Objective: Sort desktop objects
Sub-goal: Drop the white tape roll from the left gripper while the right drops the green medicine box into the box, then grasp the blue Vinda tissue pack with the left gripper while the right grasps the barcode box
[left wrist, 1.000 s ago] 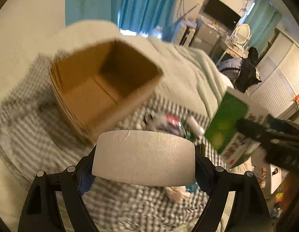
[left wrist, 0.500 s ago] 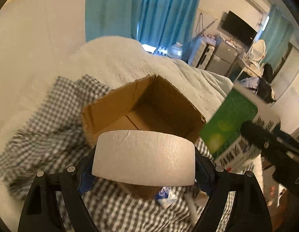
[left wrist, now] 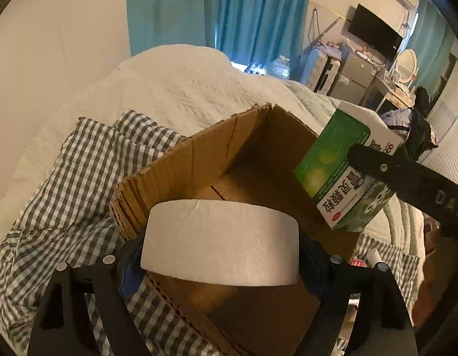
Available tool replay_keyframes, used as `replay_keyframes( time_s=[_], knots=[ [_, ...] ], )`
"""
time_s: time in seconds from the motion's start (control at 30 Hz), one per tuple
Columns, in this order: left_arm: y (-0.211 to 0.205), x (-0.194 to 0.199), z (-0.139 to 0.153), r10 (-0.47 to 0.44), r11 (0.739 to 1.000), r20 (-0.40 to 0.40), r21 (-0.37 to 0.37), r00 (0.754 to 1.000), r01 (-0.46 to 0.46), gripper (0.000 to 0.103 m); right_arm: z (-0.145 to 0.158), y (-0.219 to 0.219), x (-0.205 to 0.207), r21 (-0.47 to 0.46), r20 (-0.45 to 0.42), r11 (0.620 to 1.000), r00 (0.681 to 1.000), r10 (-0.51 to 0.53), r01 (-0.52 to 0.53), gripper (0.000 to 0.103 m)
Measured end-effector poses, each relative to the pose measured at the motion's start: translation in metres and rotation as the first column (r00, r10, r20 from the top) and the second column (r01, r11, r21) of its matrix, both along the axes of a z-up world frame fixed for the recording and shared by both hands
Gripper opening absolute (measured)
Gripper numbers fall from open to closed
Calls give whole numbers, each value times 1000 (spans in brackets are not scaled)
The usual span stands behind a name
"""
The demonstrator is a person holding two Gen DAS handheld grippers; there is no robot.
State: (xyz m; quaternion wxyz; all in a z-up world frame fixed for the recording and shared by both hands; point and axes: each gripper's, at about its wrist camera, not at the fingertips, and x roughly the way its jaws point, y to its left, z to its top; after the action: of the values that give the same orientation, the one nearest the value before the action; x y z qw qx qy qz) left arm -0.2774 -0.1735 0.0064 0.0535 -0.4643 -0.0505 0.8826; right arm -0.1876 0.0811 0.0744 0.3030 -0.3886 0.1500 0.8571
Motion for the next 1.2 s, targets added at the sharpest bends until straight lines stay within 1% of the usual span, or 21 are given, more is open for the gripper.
replay_keyframes(
  time_s=[0.03, 0.07, 0.1, 0.13, 0.2, 0.3, 0.37, 0.47, 0.57, 0.67, 0.73, 0.8, 0.9, 0.97, 1.03, 1.07, 1.13, 1.2],
  knots=[
    [0, -1, 0, -10, 1000, 1, 3, 1000, 10, 88, -2, 3, -2, -9, -3, 1000, 1000, -3, 3, 84],
    [2, -1, 2, -14, 1000, 7, -13, 1000, 14, 90, -2, 4, -3, -18, -7, 1000, 1000, -6, 6, 88],
    [2, -3, 3, -9, 999, 13, -31, 1000, 9, 98, 2, 6, -1, -21, -19, 1000, 1000, -15, 15, 90],
    [4, -2, 6, -2, 999, 13, -45, 1000, 3, 103, 5, 6, 2, -18, -30, 1000, 999, -26, 26, 93],
    [4, 3, 14, 2, 999, -11, -33, 1000, -3, 103, 14, 5, 10, -17, -44, 999, 998, -37, 36, 94],
    [3, 10, 24, 23, 1000, -10, 4, 1000, -23, 103, 30, 0, 29, -19, -64, 998, 996, -57, 56, 94],
    [2, 20, 35, 39, 998, -19, 46, 999, -38, 103, 41, -5, 48, -31, -73, 998, 995, -64, 62, 94],
    [7, 38, 51, 49, 997, -37, 64, 998, -47, 103, 60, -13, 86, -46, -66, 995, 993, -93, 90, 94],
    [15, 54, 69, 38, 997, -58, 72, 998, -33, 103, 74, -22, 117, -2, -46, 994, 993, -109, 109, 94],
    [29, 78, 90, 16, 998, -111, 57, 994, -10, 103, 90, -35, 149, 59, -29, 992, 993, -114, 115, 94],
    [35, 90, 97, 0, 998, -127, 62, 992, 8, 103, 99, -41, 173, 79, -33, 989, 992, -122, 124, 94],
    [45, 103, 101, -12, 998, -136, 60, 991, 20, 103, 100, -45, 192, 89, -28, 988, 992, -126, 128, 94],
    [57, 117, 98, -35, 999, -141, 34, 989, 40, 103, 96, -49, 219, 104, 3, 986, 991, -133, 132, 94],
    [68, 127, 89, -48, 999, -138, -3, 989, 48, 103, 89, -51, 230, 105, 34, 987, 991, -129, 125, 94],
    [75, 136, 78, -56, 998, -124, -24, 991, 54, 103, 80, -50, 241, 104, 63, 989, 991, -116, 109, 94],
    [79, 141, 67, -47, 999, -108, -30, 993, 44, 103, 74, -52, 245, 106, 79, 990, 992, -103, 95, 94],
    [86, 146, 51, -39, 999, -72, -23, 997, 38, 103, 60, -55, 248, 119, 126, 991, 989, -76, 61, 94],
    [94, 154, 27, -27, 1000, -36, 5, 999, 27, 103, 41, -56, 249, 112, 176, 994, 984, -35, 15, 94]
  ],
)
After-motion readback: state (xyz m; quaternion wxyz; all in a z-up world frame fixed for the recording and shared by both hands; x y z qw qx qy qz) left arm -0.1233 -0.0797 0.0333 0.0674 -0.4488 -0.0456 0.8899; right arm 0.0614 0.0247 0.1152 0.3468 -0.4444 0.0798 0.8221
